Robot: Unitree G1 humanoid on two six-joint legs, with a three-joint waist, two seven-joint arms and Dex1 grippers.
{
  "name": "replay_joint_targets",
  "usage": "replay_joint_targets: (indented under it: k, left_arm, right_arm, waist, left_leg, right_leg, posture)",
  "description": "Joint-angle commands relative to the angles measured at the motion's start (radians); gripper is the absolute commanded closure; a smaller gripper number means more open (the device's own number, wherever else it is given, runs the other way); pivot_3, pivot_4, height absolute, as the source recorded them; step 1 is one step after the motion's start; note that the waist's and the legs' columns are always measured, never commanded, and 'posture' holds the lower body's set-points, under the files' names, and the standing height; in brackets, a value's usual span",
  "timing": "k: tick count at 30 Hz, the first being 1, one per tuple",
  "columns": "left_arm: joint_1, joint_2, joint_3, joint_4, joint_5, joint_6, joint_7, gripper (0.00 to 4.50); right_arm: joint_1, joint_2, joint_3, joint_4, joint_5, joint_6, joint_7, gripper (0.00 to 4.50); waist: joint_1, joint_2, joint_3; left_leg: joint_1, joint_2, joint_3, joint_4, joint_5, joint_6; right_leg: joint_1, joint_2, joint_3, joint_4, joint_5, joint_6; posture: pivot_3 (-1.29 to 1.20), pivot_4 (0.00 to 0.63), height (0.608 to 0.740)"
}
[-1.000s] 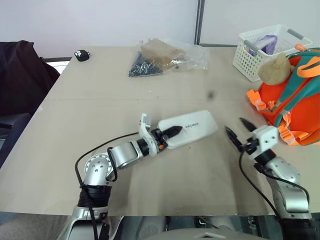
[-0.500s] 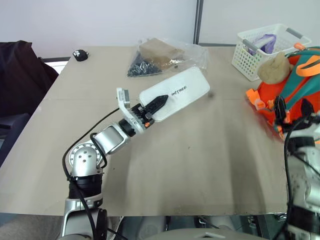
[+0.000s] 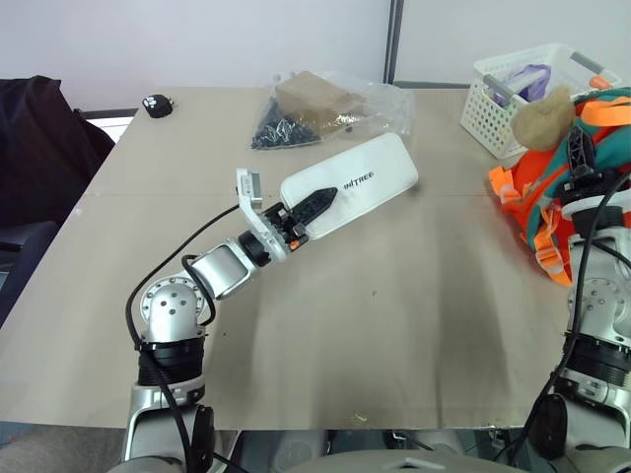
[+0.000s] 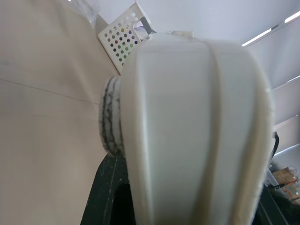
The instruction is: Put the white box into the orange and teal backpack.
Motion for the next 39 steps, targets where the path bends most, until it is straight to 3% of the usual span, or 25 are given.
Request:
replay_joint_targets:
  k: [1, 6, 11, 21, 30, 35, 39]
  left_arm:
    - [-0.004, 0.002, 0.03, -0.05, 0.004, -0.012, -0.049, 3.58]
    - [-0.013, 0.006, 0.051, -0.012, 0.077, -0.049, -0.089, 3.58]
    - [-0.006, 0.0, 0.067, -0.013, 0.097, -0.051, -0.129, 3.58]
    - [0.014, 0.043, 0.055, -0.145, 0.241, -0.154, -0.392, 3.58]
    - [-0.056, 0.064, -0.047, -0.084, 0.437, -0.216, -0.572, 3.58]
    - [-0.15, 0.166, -0.262, 0.067, 0.767, -0.391, -0.805, 3.58]
    - [-0.323, 0.108, -0.372, 0.274, 0.93, -0.508, -0.887, 3.58]
  right_arm:
    - [-0.044, -0.025, 0.027, -0.12, 0.124, 0.067, 0.081, 4.46]
    - [-0.019, -0.139, 0.06, -0.304, 0.608, 0.423, 0.172, 4.46]
    - [0.056, -0.252, 0.02, -0.321, 0.861, 0.576, 0.201, 4.46]
    - [0.127, -0.266, 0.048, -0.315, 0.791, 0.561, 0.216, 4.46]
    - [0.144, -0.261, 0.054, -0.325, 0.798, 0.565, 0.223, 4.46]
    - [0.155, -0.266, 0.046, -0.329, 0.8, 0.564, 0.226, 4.46]
    - [0.164, -0.256, 0.059, -0.336, 0.783, 0.557, 0.228, 4.46]
  waist:
    - [0.0, 0.0, 0.001]
    - [-0.005, 0.004, 0.004]
    - [-0.003, 0.002, 0.004]
    - [0.003, 0.0, 0.005]
    - [0.005, 0.0, 0.005]
    - [0.006, 0.0, 0.005]
    - [0.016, -0.001, 0.004]
  left_leg:
    - [0.0, 0.0, 0.0, 0.0, 0.0, 0.0]
    - [-0.001, 0.0, 0.0, 0.0, 0.0, 0.0]
    - [-0.005, 0.0, 0.0, 0.0, 0.0, 0.0]
    - [-0.012, 0.0, -0.002, 0.004, -0.001, 0.002]
    - [-0.013, -0.001, -0.002, 0.005, -0.001, 0.002]
    - [-0.012, -0.001, -0.001, 0.005, -0.001, 0.002]
    - [-0.013, -0.002, 0.001, 0.006, -0.001, 0.003]
  right_leg:
    - [0.0, 0.0, 0.0, 0.0, 0.0, 0.0]
    - [-0.003, 0.0, 0.001, 0.003, 0.0, 0.0]
    - [-0.006, -0.001, 0.0, 0.002, 0.0, 0.0]
    - [-0.009, -0.002, -0.004, 0.0, 0.0, 0.0]
    - [-0.009, -0.001, -0.004, 0.001, 0.0, 0.001]
    - [-0.009, 0.0, -0.005, 0.001, 0.0, 0.0]
    - [-0.008, -0.001, -0.008, 0.001, 0.0, 0.0]
  posture:
    - [0.0, 0.15, 0.725]
    - [0.0, 0.15, 0.725]
    - [0.0, 0.15, 0.725]
    - [0.0, 0.15, 0.725]
    - [0.0, 0.15, 0.725]
    - [0.0, 0.15, 0.725]
    - [0.0, 0.15, 0.725]
